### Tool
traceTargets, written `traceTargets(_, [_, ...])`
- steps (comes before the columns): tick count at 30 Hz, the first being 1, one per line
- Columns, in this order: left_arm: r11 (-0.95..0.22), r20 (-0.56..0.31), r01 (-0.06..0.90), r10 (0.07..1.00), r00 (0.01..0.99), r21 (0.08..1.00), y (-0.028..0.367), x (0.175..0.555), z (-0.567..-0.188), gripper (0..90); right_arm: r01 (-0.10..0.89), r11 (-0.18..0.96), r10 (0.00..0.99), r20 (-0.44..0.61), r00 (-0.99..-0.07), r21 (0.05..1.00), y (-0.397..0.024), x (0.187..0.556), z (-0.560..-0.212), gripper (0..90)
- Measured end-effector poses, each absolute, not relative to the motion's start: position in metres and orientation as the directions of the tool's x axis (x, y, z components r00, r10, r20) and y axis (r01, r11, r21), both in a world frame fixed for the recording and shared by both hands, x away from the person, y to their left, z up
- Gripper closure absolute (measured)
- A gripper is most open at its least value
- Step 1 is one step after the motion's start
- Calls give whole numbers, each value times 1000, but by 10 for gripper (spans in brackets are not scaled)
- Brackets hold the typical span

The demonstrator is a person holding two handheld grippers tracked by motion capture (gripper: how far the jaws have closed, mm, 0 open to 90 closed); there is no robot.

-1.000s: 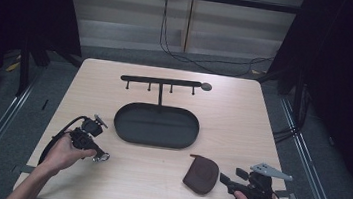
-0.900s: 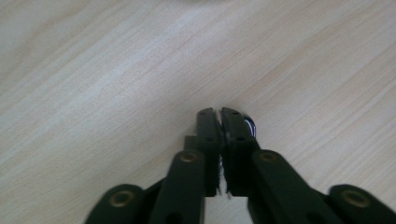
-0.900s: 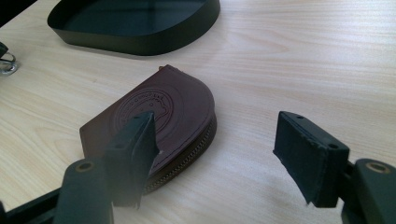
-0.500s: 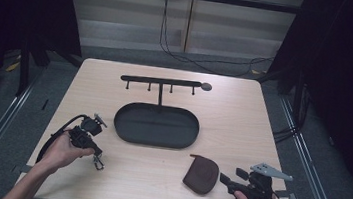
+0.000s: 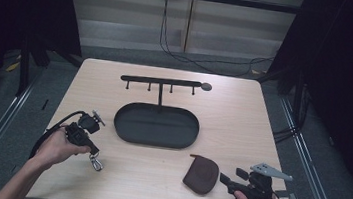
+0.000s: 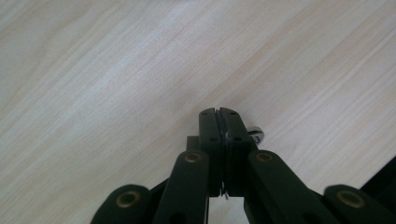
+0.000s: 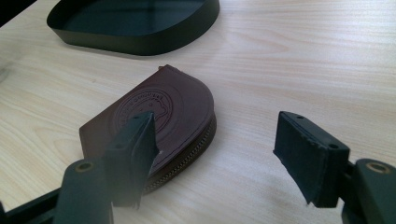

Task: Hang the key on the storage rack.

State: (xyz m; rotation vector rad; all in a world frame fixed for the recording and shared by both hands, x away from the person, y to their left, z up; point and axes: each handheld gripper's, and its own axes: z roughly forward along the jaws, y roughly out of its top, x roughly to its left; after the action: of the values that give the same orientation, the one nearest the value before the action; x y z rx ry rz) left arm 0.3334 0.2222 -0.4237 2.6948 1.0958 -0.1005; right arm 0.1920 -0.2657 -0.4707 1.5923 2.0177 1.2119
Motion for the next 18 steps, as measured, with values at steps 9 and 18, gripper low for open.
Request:
traceTargets(9, [-694, -145, 700, 685, 714, 168, 228, 336, -400, 893, 649, 25, 903, 261, -340, 760, -266, 192, -471, 292])
traceTargets(18, [-687, -165, 704, 685, 710, 181, 237, 342, -385, 894, 652, 22, 904, 263, -337, 758, -266, 192, -471, 289])
